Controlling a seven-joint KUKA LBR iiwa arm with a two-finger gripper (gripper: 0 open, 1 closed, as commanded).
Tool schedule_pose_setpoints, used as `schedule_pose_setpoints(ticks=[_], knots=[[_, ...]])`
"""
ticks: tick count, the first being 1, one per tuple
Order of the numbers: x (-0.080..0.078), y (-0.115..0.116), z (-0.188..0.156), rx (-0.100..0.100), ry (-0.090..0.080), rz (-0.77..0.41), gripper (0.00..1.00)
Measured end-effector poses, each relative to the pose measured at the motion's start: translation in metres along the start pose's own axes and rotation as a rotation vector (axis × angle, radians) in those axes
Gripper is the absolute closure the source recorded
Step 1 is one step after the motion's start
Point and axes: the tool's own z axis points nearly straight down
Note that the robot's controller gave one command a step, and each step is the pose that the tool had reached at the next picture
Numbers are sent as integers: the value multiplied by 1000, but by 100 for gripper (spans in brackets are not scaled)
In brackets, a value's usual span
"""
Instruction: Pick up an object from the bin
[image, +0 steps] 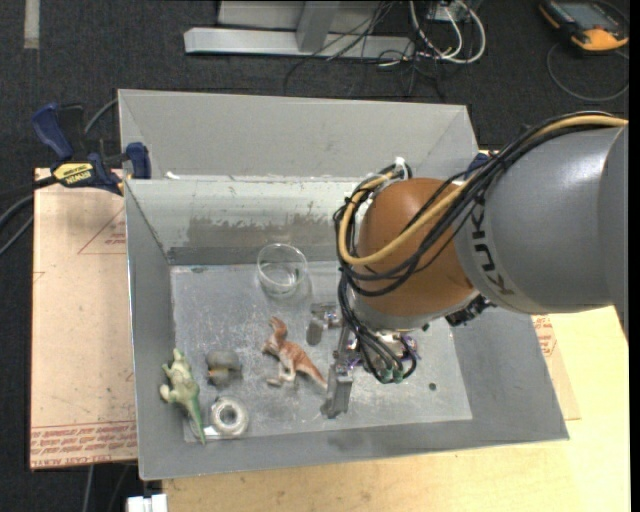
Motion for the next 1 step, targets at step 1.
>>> schedule_pose_setpoints(ticks=[1], knots=[[-2, -1, -4, -1, -8, 3, 0]])
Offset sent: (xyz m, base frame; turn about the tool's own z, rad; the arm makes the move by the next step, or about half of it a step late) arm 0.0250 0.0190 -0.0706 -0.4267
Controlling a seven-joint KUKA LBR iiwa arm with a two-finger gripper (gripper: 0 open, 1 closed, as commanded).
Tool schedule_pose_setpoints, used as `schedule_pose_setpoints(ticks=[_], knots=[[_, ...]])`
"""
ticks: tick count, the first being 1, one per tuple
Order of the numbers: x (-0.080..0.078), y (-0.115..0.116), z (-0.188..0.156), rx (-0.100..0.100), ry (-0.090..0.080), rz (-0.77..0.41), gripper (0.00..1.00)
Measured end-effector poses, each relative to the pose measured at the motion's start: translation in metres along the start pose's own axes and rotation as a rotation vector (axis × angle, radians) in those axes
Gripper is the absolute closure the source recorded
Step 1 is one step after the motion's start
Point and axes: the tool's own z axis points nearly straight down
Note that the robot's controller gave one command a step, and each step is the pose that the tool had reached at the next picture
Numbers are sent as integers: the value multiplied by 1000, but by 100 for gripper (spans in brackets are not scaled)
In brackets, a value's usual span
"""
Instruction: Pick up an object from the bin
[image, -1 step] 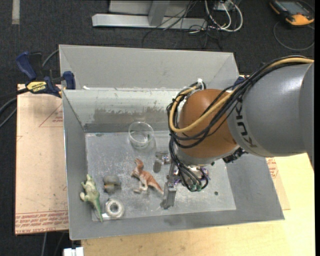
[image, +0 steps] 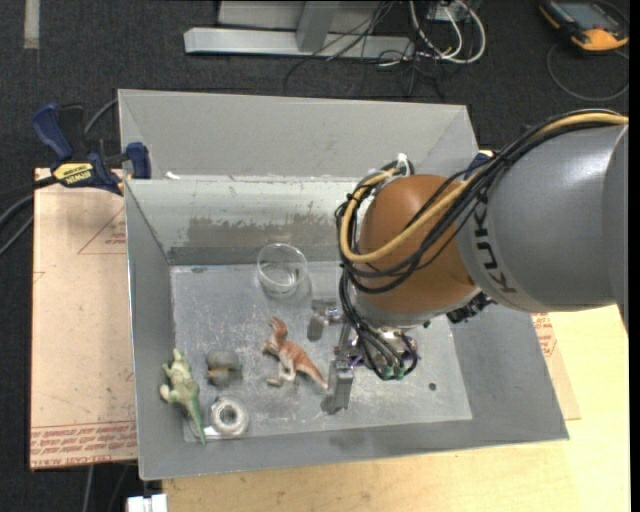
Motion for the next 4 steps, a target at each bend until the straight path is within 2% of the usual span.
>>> schedule_pose_setpoints(ticks=[1, 2, 3, 4], knots=[[-20, 17, 57, -1, 0, -345, 0], [-38, 24, 62, -2, -2, 10, 100], [-38, 23, 62, -1, -1, 11, 0], [-38, 23, 62, -2, -1, 11, 100]])
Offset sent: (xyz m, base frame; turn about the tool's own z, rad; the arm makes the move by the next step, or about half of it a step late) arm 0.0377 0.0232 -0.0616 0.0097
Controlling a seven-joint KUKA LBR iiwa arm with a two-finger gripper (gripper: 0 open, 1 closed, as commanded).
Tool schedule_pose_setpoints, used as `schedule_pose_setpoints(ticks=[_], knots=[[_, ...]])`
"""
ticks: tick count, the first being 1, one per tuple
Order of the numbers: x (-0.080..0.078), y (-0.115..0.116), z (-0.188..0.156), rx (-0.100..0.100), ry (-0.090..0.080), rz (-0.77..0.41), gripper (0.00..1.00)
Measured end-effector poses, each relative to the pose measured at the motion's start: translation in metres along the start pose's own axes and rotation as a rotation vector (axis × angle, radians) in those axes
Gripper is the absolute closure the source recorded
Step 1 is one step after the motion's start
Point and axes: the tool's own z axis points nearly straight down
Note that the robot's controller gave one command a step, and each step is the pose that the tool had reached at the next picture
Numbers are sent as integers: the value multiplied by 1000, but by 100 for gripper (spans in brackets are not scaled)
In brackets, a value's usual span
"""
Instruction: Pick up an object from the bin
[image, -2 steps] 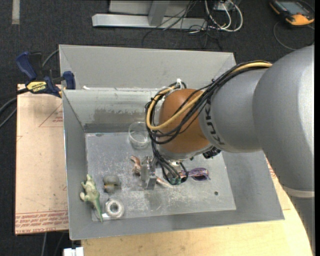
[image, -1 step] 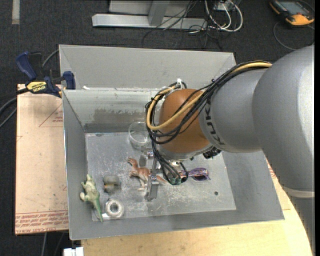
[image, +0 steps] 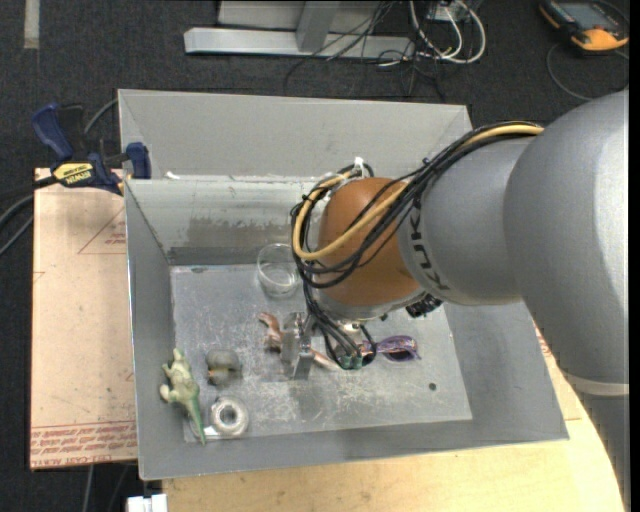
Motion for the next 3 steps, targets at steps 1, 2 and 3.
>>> schedule_pose_setpoints(ticks=[1, 2, 3], knots=[[0, 0, 0, 0, 0, 0, 0], [0, 0, 0, 0, 0, 0, 100], [0, 0, 0, 0, 0, 0, 0]])
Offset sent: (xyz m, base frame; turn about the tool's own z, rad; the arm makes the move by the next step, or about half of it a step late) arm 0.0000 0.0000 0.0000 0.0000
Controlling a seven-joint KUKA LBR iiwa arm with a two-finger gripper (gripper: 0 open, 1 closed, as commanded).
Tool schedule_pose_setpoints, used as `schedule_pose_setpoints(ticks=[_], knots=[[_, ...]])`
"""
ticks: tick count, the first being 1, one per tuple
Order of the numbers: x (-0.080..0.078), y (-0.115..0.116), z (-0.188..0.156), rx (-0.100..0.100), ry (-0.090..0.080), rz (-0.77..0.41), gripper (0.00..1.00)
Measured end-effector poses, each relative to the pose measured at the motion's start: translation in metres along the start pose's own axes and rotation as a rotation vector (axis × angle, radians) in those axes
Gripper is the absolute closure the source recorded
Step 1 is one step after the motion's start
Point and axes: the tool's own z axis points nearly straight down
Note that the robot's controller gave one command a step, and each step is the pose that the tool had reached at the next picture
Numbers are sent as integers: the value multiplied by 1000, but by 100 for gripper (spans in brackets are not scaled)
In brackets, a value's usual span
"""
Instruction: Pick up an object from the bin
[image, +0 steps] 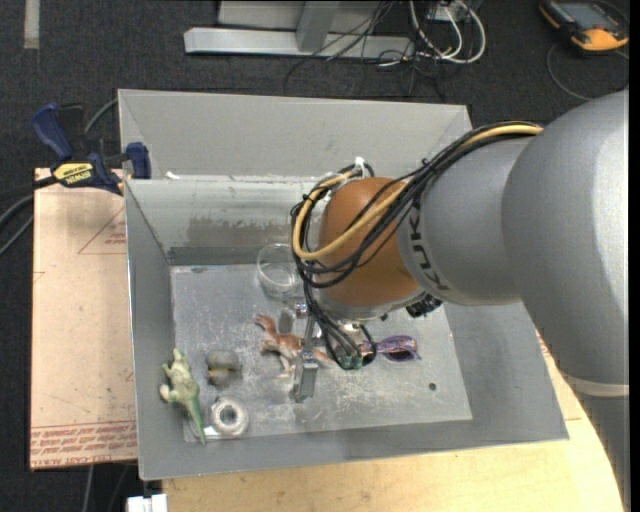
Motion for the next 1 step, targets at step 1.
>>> schedule_pose_setpoints(ticks=[1], knots=[[0, 0, 0, 0, 0, 0, 0]])
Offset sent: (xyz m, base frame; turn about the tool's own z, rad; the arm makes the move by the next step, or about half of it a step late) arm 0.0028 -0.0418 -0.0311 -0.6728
